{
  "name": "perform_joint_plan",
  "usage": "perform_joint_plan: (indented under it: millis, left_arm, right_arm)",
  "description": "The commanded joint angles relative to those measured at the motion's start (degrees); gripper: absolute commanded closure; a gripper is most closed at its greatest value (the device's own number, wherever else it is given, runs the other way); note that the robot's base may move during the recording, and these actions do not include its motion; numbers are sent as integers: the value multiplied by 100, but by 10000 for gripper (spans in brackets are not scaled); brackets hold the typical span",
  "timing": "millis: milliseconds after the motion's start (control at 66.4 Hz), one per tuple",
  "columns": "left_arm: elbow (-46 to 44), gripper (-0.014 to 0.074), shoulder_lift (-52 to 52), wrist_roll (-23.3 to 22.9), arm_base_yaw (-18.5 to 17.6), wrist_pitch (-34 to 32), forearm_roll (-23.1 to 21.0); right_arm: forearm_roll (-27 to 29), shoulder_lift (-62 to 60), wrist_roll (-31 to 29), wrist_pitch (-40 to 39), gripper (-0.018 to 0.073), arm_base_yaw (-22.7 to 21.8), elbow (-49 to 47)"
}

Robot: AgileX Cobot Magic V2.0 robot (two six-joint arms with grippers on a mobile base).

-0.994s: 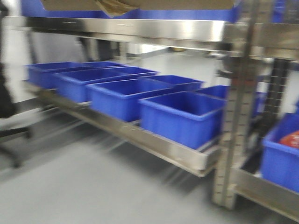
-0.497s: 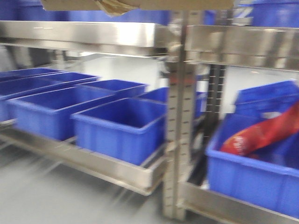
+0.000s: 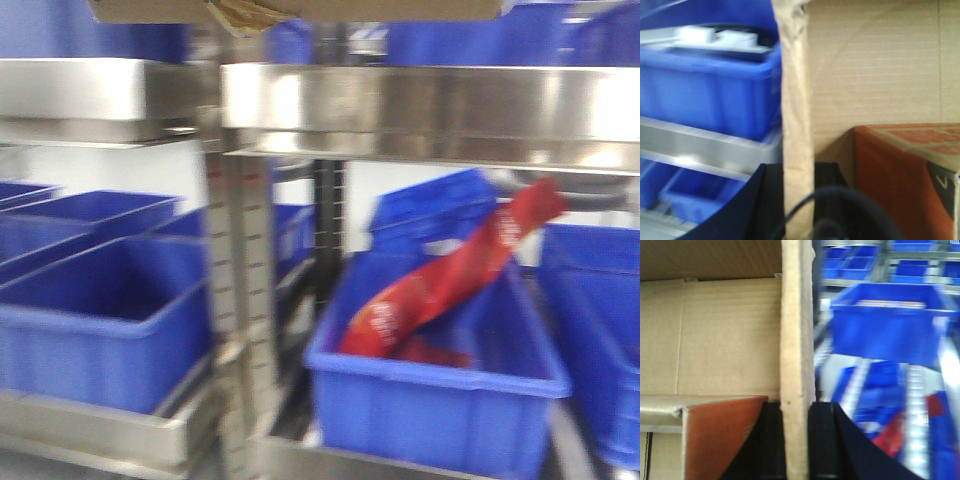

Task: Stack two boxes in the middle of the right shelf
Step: 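Turn and drive the base to the steel shelf with blue bins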

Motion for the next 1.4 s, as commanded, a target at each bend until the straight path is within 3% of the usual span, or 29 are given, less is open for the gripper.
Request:
perform_joint_plan:
  millis: [0, 1385]
  left_arm:
    - [-59, 708, -60, -8, 24, -157, 149]
    - [-59, 708, -60, -8, 24, -157, 175]
  right_arm:
    - [-148, -103, 29, -459, 727, -5, -92]
    - [-148, -103, 29, -468, 727, -5, -92]
